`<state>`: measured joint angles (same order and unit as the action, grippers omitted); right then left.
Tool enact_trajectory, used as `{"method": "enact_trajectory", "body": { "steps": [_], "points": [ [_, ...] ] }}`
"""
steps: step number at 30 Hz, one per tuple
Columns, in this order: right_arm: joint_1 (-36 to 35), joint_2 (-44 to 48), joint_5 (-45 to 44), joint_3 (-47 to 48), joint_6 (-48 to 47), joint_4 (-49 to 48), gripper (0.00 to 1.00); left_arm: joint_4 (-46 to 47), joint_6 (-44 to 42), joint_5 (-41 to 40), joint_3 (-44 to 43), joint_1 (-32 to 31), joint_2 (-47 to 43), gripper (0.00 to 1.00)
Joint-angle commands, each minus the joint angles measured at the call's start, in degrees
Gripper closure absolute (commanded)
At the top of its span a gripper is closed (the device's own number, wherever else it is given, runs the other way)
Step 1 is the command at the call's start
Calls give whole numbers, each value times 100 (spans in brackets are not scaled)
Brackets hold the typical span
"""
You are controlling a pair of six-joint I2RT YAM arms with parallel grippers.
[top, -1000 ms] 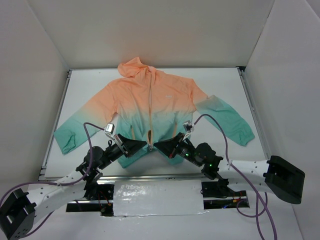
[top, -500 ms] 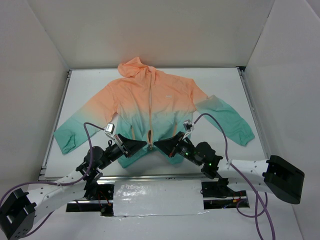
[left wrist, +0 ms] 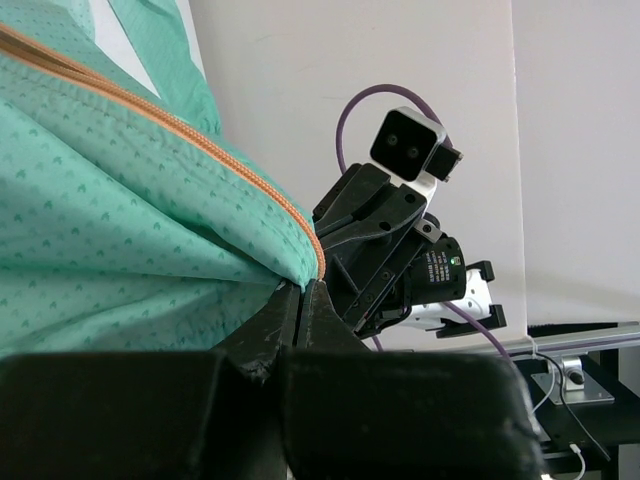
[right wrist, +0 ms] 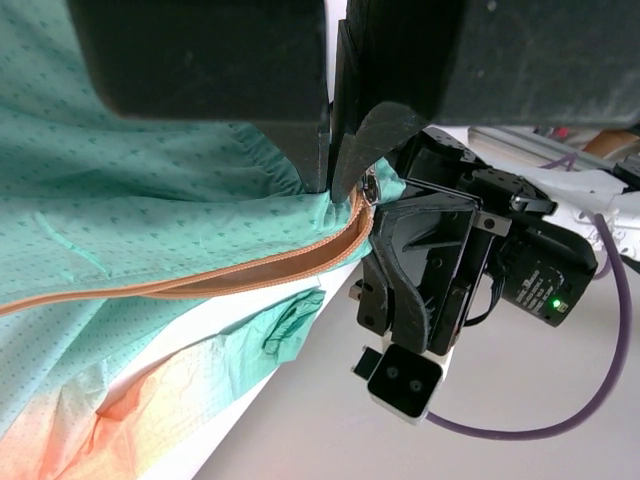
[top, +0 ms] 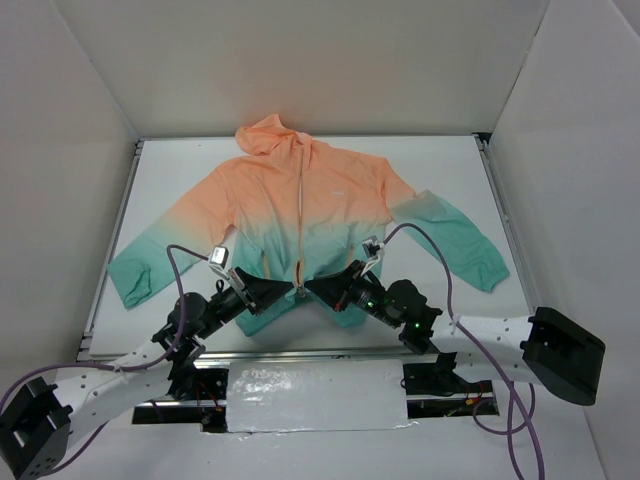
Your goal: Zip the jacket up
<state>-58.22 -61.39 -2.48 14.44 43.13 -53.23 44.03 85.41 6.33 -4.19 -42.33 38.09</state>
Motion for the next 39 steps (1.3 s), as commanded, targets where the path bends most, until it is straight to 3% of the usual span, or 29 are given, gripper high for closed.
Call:
{"method": "enact_trajectory", "body": {
  "steps": [1, 13, 30, 39],
  "points": [
    [47, -75, -24, 323, 2, -319, 100, 141, -200, 36, -109, -39, -99, 100],
    [-23, 92, -367, 200, 450, 23, 100, -782, -507, -404, -249, -56, -601, 100],
    [-208, -128, -656, 332, 740, 173, 100, -18, -578, -290, -65, -74, -293, 100],
    [-287, 232, -1702, 639, 1539, 1507, 100, -105, -744, -264, -30, -92, -249, 100]
  ]
}}
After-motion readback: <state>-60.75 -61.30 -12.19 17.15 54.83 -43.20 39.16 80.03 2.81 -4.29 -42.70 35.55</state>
